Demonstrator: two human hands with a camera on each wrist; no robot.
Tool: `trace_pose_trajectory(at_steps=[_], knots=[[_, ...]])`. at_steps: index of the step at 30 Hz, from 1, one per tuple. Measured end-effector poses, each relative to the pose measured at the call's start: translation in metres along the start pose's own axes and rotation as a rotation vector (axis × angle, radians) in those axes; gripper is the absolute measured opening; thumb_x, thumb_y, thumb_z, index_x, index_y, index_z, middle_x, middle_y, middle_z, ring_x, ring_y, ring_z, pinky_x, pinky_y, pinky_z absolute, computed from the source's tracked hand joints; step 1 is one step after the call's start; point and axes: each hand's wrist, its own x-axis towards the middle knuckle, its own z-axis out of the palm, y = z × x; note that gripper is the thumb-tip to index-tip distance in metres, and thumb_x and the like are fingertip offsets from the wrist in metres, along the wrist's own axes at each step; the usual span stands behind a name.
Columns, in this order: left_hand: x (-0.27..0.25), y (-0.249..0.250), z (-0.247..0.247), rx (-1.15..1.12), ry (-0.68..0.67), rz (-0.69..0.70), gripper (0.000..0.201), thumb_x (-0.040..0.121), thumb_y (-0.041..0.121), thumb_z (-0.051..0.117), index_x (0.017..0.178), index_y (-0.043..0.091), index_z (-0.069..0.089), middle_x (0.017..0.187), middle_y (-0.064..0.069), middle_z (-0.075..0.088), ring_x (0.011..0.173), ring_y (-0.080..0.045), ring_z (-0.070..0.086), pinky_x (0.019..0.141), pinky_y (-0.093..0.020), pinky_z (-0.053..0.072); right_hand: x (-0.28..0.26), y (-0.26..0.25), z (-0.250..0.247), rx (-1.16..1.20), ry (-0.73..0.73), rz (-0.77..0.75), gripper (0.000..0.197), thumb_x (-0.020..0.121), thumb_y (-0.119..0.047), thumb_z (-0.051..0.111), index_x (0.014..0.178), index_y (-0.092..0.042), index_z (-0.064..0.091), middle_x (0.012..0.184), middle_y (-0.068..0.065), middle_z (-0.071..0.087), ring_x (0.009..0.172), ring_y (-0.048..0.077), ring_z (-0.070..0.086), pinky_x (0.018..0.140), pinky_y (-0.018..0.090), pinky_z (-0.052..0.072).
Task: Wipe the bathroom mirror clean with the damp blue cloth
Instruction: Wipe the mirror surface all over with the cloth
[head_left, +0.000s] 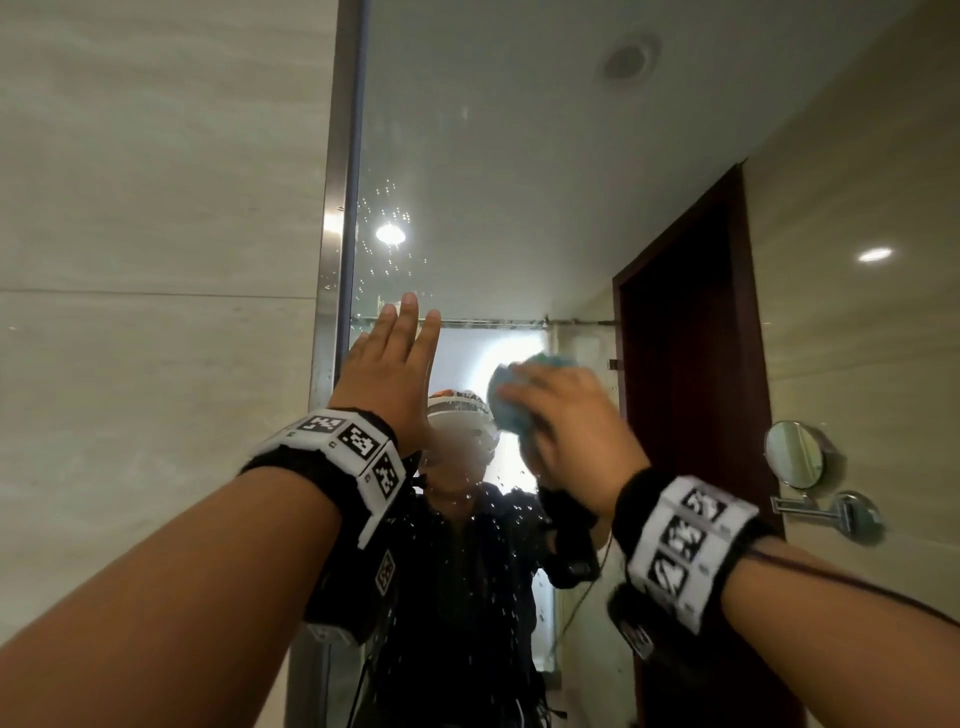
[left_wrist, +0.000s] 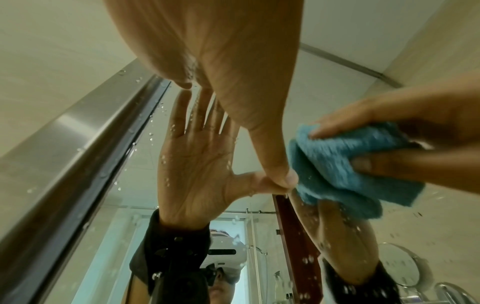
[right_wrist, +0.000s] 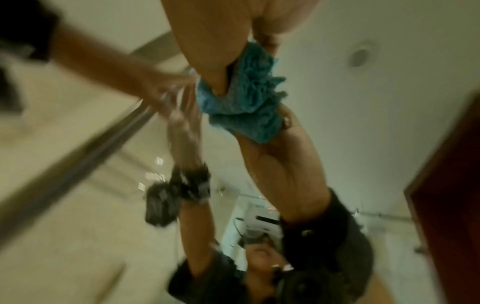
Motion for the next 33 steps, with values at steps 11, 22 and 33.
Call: trace_pose_trajectory(at_steps=[11,22,33], knots=[[0.0,0.001,-0.001,-0.003,0.008,-0.004,0.137,0.06,0.064,0.075,0.147,0.018,-0.02,0.154,-0.006,-0.027,0.143,-0.024,-0.019,0.117,-0.039,-0.001,0.008,-0.004,0.006,0.054,0.143,0.026,0.049,0.072,0.01,0.062,0.115,-0.013,0.065,0.126,0.012,0.058,0.116,0.035,0.048,0.105,0.039,0.029],[-0.001,0.001,-0.002,-0.02,0.013,0.006,0.138,0.058,0.064,0.076,0.148,0.019,-0.018,0.155,-0.005,-0.025,0.143,-0.023,-0.018,0.118,-0.04,0.001,0.003,-0.016,-0.003,0.072,0.248,0.064,0.042,0.064,0.018,0.058,0.097,-0.005,0.069,0.113,0.014,0.063,0.106,0.033,0.053,0.098,0.044,0.039],[0.001,-0.003,-0.002,0.104,-0.086,0.04,0.15,0.05,0.079,0.068,0.141,0.014,-0.032,0.148,-0.009,-0.039,0.139,-0.027,-0.029,0.114,-0.04,-0.009,0.018,-0.031,0.021,0.081,0.06,0.081,0.049,0.083,0.003,0.056,0.124,-0.024,0.058,0.139,-0.001,0.045,0.125,0.028,0.034,0.108,0.036,0.028]])
